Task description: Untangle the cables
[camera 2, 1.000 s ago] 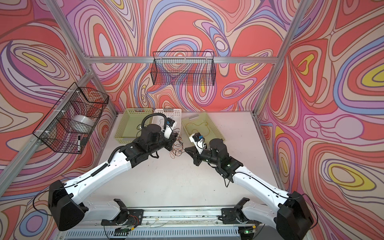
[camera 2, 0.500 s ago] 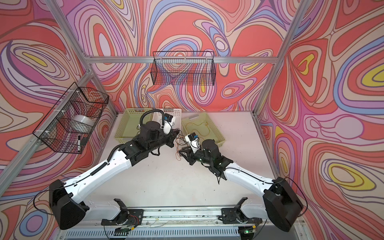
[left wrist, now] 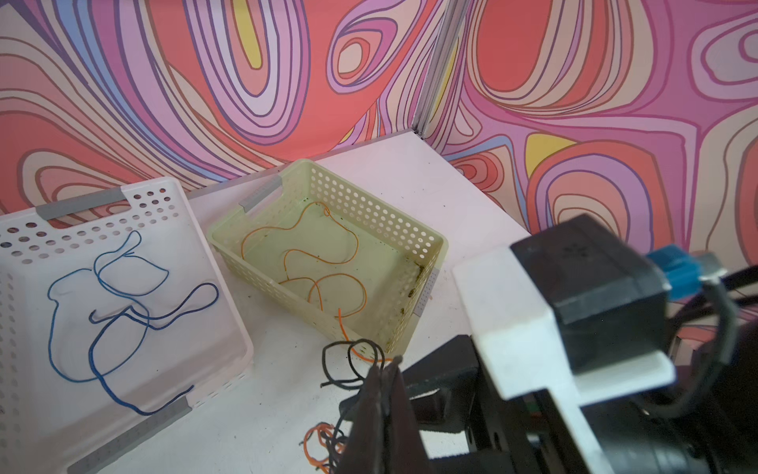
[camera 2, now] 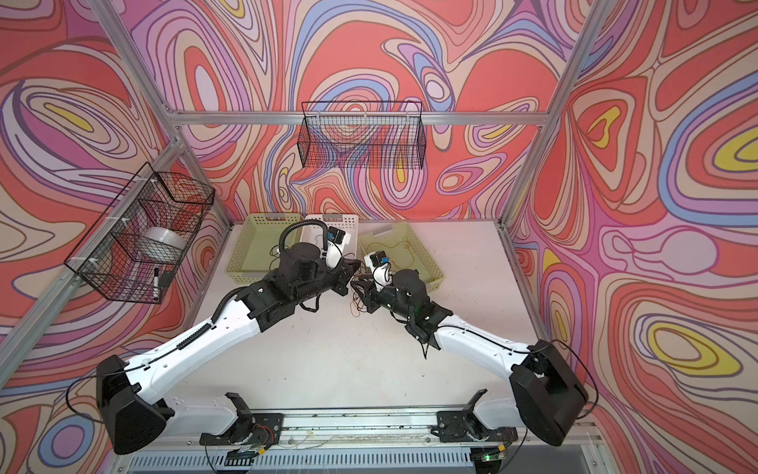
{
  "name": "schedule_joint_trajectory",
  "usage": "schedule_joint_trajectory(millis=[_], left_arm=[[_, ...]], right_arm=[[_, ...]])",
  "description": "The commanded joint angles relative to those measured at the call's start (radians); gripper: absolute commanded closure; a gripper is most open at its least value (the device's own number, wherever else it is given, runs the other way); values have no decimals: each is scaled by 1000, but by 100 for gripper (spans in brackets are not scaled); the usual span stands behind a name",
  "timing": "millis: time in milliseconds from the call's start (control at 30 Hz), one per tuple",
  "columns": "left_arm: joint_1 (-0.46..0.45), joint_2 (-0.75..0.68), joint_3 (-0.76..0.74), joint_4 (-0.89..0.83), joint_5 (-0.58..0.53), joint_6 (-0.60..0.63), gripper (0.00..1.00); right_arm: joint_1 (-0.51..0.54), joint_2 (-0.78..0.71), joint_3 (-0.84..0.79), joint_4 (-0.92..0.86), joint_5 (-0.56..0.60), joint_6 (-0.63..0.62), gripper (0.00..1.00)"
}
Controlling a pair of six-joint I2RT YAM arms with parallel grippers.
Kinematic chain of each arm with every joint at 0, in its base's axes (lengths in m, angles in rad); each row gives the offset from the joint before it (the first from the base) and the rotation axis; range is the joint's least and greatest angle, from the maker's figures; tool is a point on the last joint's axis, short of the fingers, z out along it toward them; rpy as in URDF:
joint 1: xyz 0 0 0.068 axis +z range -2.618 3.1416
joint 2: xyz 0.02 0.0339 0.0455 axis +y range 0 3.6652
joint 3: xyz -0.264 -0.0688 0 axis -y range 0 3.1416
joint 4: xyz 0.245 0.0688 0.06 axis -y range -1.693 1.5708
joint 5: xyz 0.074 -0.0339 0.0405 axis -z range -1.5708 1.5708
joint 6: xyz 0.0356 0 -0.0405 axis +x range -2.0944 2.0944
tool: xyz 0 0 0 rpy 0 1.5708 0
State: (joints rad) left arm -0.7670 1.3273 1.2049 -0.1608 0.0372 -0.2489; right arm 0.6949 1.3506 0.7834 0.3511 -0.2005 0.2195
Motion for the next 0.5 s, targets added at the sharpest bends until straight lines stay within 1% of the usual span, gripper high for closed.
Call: schedule_joint_trajectory(millis=[0, 133, 267, 367, 467], left_arm=[[-13, -22, 44, 17, 14, -20, 100], [-22, -28, 50, 16, 20, -17, 100], [-29, -36, 56, 6, 17, -8, 100], [-30, -42, 53, 3, 10, -3, 100], [-30, -45, 54, -1, 10, 3, 100]], right_arm=[[3, 1, 19, 7, 48, -36, 71], [3, -7, 21, -14, 73, -58, 74], [3, -20, 10, -23, 59, -80, 75], [4, -44, -15, -4, 17, -100, 72], [3, -71, -41, -1, -6, -122, 72]])
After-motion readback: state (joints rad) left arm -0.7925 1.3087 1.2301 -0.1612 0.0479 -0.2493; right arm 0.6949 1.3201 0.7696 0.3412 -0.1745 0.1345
